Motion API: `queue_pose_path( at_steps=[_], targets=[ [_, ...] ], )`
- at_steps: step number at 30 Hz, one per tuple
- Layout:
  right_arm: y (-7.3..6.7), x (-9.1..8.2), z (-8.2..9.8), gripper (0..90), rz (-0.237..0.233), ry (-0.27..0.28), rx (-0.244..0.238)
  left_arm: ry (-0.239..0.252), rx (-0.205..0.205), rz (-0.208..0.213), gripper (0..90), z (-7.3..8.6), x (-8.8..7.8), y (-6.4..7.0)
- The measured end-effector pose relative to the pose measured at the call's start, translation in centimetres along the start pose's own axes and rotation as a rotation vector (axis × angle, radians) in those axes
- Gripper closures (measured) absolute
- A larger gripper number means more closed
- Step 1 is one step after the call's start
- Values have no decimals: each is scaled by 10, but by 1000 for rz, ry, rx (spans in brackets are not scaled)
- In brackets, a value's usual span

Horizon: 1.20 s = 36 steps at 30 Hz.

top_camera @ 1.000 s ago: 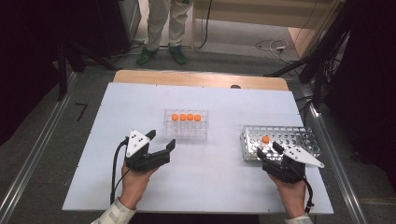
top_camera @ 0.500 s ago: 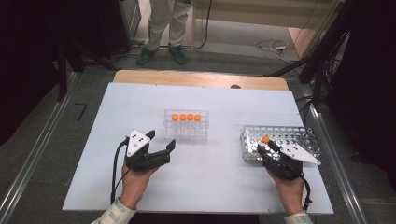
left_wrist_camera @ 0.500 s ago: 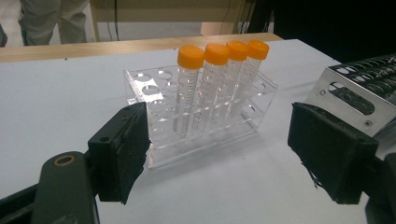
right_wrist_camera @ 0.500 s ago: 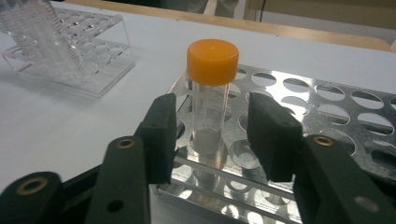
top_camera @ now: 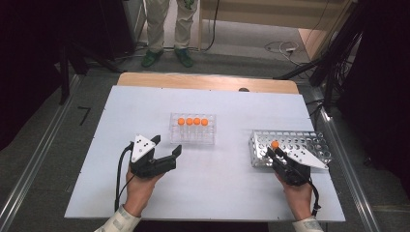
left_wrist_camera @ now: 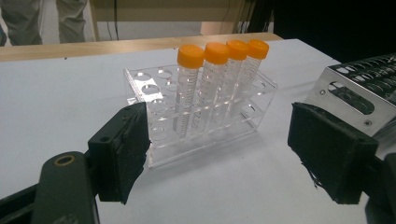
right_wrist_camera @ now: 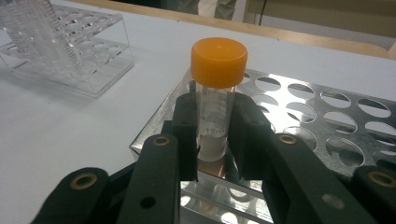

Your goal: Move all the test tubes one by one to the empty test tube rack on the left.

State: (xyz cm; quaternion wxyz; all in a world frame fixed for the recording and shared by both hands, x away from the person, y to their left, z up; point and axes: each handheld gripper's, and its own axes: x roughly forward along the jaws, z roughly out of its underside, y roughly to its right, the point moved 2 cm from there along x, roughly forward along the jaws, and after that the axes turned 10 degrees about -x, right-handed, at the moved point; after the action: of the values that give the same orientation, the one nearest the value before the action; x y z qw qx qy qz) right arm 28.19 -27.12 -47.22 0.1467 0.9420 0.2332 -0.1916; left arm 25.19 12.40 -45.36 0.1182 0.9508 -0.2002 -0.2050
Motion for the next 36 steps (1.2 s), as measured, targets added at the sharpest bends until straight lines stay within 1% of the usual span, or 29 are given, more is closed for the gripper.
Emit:
queue_pose_path(
  at_steps=[3,9,13,20,26,36],
  targets=[
    [1,-2,-2,712,1,13,6,0,0,2,209,0,0,0],
    [3,-9,-13,715,3,55,10,-1,2,-1,207,0,1,0],
    [4,-17,-20,717,7,81,13,1,-1,-2,207,0,1,0],
    [3,-31,-29,719,16,126,5,1,-1,4,207,0,0,1],
    [0,-38,-35,719,-2,150,-2,4,-1,1,207,0,0,2],
    [-16,-40,-41,720,-61,166,-12,7,0,9,208,-1,-1,3]
  ],
)
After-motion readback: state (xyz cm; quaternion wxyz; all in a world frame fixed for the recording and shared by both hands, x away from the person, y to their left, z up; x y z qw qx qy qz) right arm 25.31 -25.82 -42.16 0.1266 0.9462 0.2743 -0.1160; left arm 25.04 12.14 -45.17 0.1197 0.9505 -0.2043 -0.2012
